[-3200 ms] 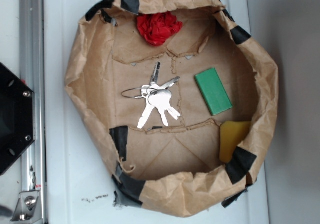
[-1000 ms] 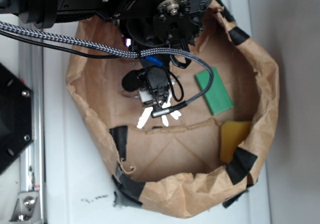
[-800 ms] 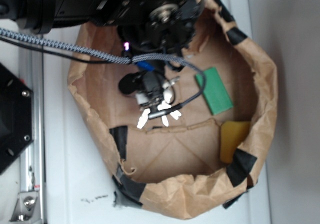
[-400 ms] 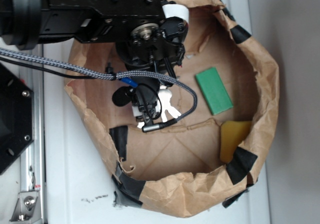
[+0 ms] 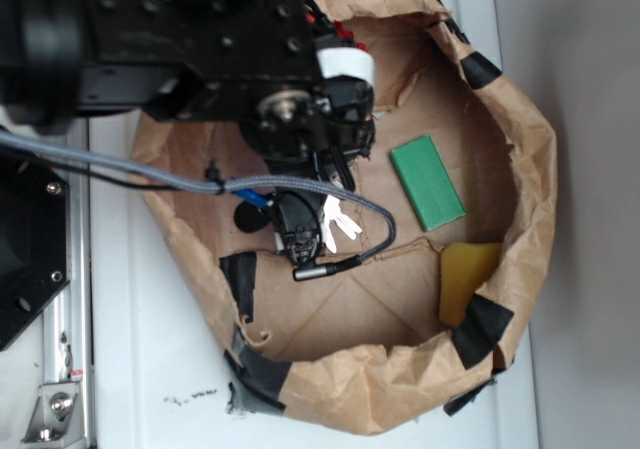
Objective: Grab the silver keys.
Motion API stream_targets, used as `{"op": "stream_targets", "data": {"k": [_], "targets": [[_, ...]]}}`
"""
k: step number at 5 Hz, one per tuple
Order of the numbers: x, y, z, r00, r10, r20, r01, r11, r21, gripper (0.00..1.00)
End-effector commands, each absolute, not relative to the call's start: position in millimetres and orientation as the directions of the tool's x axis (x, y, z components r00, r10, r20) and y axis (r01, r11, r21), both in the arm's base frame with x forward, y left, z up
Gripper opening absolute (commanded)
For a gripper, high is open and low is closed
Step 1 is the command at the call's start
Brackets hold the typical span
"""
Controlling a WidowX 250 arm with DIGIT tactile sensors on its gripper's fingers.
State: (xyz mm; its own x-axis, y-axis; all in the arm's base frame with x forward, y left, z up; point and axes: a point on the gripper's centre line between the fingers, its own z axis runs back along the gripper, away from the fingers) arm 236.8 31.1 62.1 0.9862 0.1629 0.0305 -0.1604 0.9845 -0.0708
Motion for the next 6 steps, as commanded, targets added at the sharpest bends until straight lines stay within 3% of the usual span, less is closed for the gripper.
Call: {"op": "stream_targets", "data": {"k": [1, 2, 3, 4, 6], "targets": [[229.0, 38.1, 40.7, 0.996, 0.079, 0.050, -0.076, 0.995, -0.058, 1.00], [232.9, 41.4, 35.4, 0.998, 0.068, 0.005, -0.067, 0.990, -0.121, 1.00], [230.4, 40.4, 36.0, 0.998, 0.056, 0.016, -0.054, 0.992, -0.115, 1.00], [233.1, 42.1, 35.3, 0.995, 0.096, 0.015, -0.094, 0.989, -0.114, 0.00], [233.0, 41.7, 37.7, 0.996, 0.090, 0.017, -0.087, 0.989, -0.116, 0.00]]}}
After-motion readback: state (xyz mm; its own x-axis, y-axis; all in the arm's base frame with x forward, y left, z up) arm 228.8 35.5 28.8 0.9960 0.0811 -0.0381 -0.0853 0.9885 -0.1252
